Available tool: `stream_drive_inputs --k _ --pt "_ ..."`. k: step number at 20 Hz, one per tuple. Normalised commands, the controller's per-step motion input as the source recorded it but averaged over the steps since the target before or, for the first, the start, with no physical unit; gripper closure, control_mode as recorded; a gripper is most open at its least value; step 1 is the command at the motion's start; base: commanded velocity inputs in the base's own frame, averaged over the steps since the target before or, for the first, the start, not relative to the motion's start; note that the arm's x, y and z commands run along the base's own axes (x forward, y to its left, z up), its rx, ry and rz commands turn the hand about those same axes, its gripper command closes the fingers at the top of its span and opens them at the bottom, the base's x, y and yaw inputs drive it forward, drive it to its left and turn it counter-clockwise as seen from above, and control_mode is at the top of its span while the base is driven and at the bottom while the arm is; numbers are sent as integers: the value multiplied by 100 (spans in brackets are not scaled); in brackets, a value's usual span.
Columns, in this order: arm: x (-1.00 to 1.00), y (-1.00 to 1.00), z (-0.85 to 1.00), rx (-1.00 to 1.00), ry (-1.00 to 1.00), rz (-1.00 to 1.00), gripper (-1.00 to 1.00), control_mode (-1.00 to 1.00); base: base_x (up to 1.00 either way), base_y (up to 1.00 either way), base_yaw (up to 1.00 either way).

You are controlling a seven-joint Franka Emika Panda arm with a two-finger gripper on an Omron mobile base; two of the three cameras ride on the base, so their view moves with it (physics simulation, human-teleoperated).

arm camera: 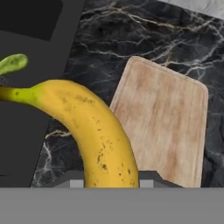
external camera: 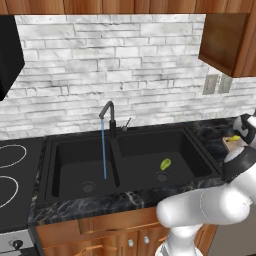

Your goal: Pick the mango, banana from the sink and place them on the cutting board to airdry. Then turn off the sink faucet.

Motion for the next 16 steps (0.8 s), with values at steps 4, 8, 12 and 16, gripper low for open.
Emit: stream_drive_inputs --k 4,8,12,16 --pt "16 -26 -22 0 0 3 100 -100 0 0 0" --pt "23 -18 -18 0 0 4 100 -100 0 0 0" --pt "26 -16 -20 0 1 4 100 -100 0 0 0" --pt "28 -15 -18 1 2 4 100 -100 0 0 0"
